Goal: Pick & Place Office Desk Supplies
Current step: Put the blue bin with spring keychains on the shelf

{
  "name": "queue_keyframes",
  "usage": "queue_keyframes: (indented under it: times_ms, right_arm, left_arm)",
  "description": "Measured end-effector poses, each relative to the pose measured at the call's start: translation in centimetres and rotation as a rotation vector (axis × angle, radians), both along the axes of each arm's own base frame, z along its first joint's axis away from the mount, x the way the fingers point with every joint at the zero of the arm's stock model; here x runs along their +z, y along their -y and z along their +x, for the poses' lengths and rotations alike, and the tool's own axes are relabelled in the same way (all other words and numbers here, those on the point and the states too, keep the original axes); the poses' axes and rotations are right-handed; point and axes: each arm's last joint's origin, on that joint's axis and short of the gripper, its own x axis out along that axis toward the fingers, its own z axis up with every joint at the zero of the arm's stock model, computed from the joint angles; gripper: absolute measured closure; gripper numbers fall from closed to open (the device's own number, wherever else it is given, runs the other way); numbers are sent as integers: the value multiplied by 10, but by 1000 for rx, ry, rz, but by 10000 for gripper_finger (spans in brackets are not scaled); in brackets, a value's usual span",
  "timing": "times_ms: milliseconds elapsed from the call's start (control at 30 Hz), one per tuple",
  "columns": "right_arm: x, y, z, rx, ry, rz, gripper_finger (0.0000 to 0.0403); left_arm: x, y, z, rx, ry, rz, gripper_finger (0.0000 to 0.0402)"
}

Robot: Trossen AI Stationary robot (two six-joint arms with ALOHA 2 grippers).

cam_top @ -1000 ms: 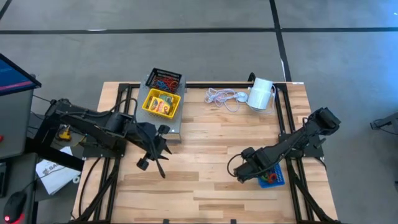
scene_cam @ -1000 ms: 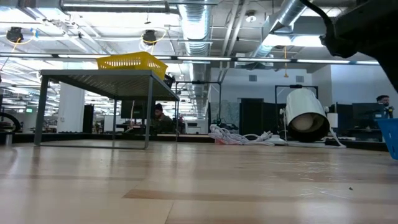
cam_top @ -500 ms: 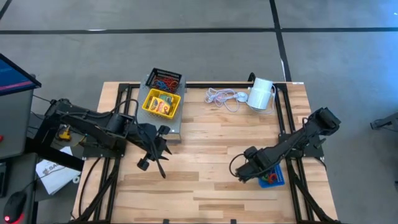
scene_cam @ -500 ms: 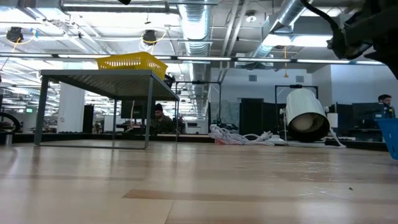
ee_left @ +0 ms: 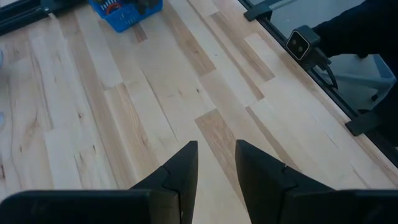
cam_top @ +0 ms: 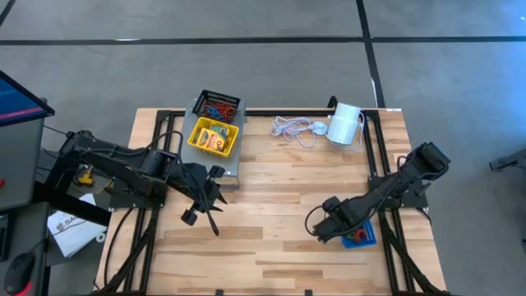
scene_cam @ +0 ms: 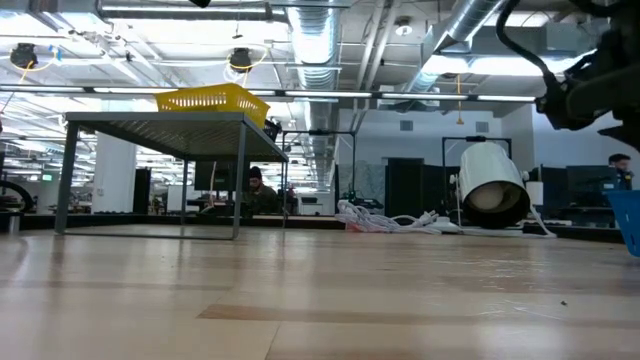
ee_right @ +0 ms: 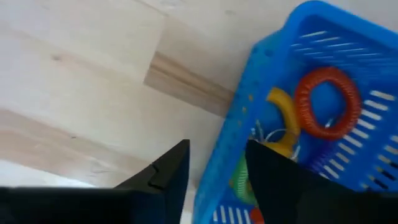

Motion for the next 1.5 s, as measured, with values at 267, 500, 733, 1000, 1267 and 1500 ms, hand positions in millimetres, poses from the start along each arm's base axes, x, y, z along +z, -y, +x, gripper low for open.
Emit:
queue_keyframes:
  times_ms: [267, 500, 733, 1000, 1267, 1500]
  right_arm:
    - [0, -1, 3, 45, 34, -1, 379]
    - [0, -4, 10, 117, 112, 41, 395]
    - [2, -8, 24, 194, 251, 97, 397]
    - [-10, -16, 73, 450, 284, 132, 398]
    - [2, -24, 149, 719, 271, 66, 398]
    - [15, -22, 188, 823, 365, 33, 398]
  left_arm:
    - [0, 0, 0, 0, 1, 0, 300]
    - [0, 0, 0, 4, -1, -5, 300]
    - [0, 0, 0, 5, 0, -5, 300]
    - [0, 0, 0, 5, 0, -5, 300]
    - [0, 0, 0, 6, 1, -6, 300]
    - [-1, 0, -1, 32, -26, -28, 300]
